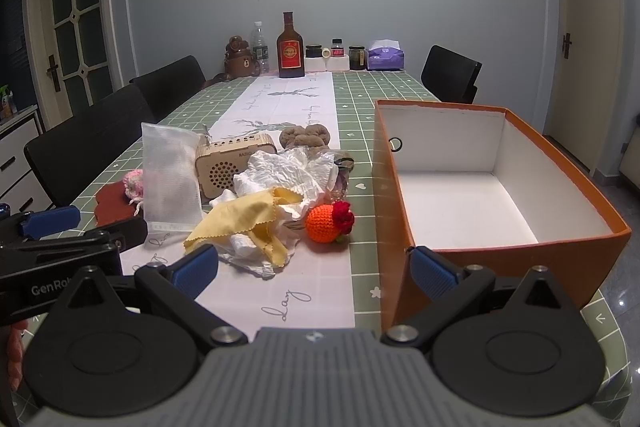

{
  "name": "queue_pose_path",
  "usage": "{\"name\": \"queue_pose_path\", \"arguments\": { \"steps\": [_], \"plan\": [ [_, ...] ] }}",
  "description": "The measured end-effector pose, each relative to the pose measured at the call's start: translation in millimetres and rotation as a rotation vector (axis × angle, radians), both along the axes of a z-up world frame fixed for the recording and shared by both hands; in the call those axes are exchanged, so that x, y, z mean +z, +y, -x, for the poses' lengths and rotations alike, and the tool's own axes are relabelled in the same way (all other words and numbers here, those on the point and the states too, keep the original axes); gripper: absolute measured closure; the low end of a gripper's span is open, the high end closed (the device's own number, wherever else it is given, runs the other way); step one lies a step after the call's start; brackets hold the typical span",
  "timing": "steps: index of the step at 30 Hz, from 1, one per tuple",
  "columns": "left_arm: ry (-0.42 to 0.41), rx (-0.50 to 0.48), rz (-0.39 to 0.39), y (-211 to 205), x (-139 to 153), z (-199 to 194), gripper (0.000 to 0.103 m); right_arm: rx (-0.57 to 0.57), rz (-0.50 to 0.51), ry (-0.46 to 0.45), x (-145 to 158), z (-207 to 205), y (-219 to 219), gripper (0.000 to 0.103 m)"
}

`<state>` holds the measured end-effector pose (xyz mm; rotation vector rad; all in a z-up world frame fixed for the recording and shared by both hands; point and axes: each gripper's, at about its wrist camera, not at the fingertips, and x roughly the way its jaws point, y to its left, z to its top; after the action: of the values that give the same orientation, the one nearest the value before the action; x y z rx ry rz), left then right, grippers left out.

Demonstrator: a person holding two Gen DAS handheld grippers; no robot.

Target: Organize soft objects

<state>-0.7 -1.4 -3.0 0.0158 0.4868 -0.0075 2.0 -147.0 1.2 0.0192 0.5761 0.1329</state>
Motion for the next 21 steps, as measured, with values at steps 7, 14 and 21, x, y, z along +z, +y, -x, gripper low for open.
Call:
{"name": "queue_pose_path", "arguments": {
  "steps": [7,14,21],
  "plan": [
    [0.001,0.0,0.0,-0.1,0.0,0.5,0.011,-0.002,-0.004,0.0,-0.7,0.0,-0.3,0.003],
    [0.001,0.002,0.001,-0.2,-0.3,1.1,0.011,-0.002,-0.004,0.001,-0.9,-0.1,-0.5,0.003],
    [0.002,-0.001,0.001,-0.3,-0.3,1.9,0.011,-0.001,-0.004,0.0,-1.0,0.0,-0.5,0.002]
  ]
}}
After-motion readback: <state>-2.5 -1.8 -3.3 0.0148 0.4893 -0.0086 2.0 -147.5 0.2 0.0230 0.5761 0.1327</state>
